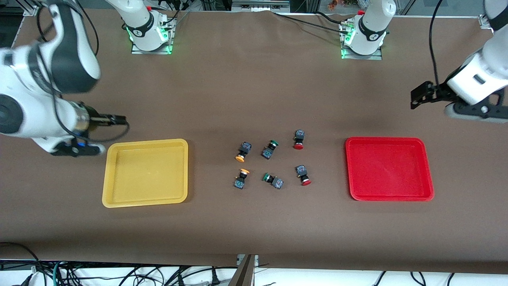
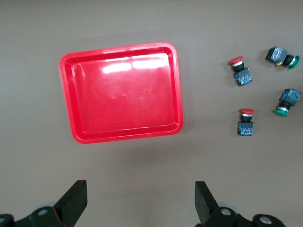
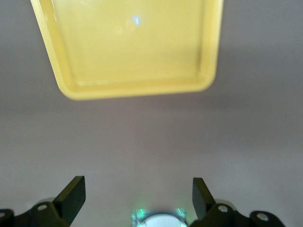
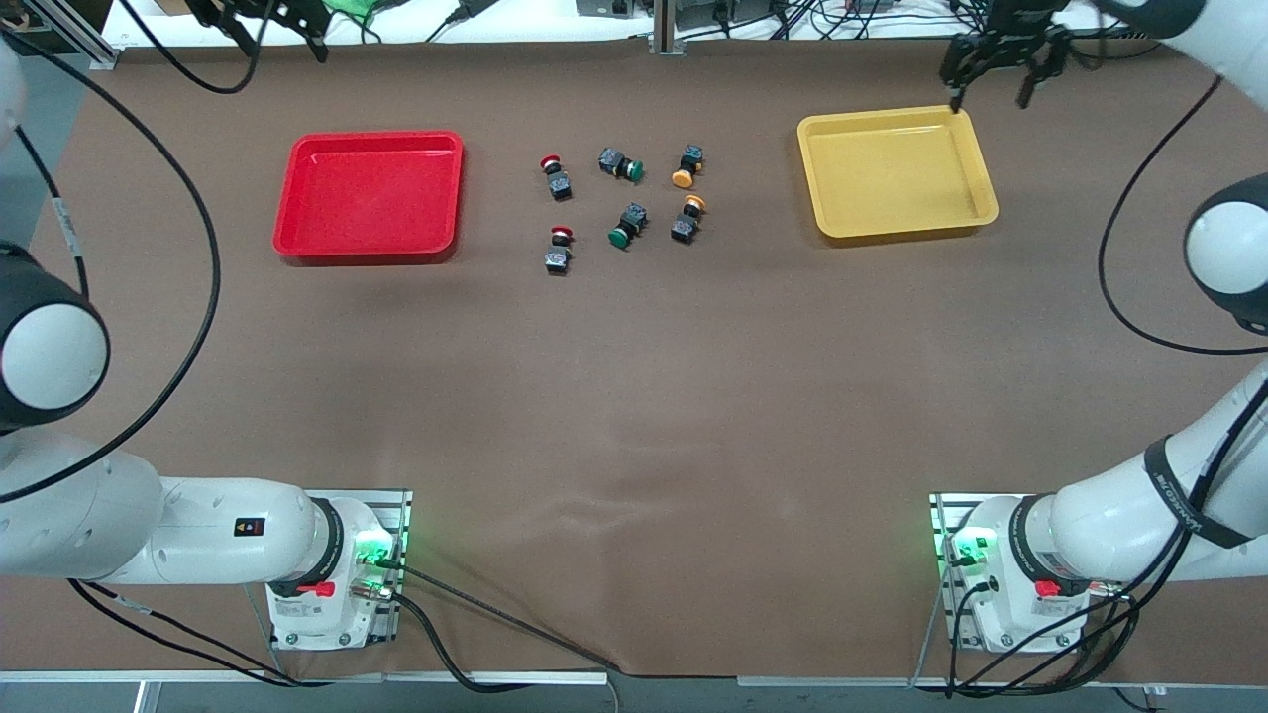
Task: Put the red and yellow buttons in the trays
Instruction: 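Grasp red button with the left gripper while the right gripper grasps orange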
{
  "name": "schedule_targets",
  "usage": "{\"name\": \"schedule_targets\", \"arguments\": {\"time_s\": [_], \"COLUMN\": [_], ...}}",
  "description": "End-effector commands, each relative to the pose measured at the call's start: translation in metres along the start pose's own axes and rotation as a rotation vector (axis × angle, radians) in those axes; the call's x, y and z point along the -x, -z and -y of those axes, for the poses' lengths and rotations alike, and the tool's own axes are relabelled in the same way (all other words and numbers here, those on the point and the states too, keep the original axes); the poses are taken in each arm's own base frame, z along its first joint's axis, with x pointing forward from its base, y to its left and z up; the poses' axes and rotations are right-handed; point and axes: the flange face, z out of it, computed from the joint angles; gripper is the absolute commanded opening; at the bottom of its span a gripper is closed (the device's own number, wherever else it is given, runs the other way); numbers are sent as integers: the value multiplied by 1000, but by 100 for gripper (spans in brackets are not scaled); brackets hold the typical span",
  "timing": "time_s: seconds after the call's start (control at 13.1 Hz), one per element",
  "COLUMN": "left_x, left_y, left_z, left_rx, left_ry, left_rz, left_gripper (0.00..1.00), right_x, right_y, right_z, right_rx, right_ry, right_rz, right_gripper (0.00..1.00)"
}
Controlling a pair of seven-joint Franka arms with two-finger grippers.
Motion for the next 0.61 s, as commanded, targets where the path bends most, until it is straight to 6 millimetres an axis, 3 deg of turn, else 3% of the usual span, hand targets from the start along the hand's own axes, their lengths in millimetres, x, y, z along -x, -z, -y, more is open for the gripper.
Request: {"name": "schedule_targets", "arguments": {"time_s": [0.0, 0.31, 0.54], "left_x": [-33, -81, -102], "left_y": [-49, -139, -189], "left_z": [-30, -77, -120], "left_rx": [14, 28, 23], "left_ry": [-61, -125, -63], "left_rz": [68, 67, 22], "left_gripper": [100, 100, 100], "right_x": [-14, -29, -35], "right_y": [-19, -54, -91], "right_z": [60, 130, 194], "right_rx": [-21, -182, -204], "right_ry": [-73, -216, -320], "right_rz": [-41, -25, -55], "right_gripper": [100, 100, 100]}}
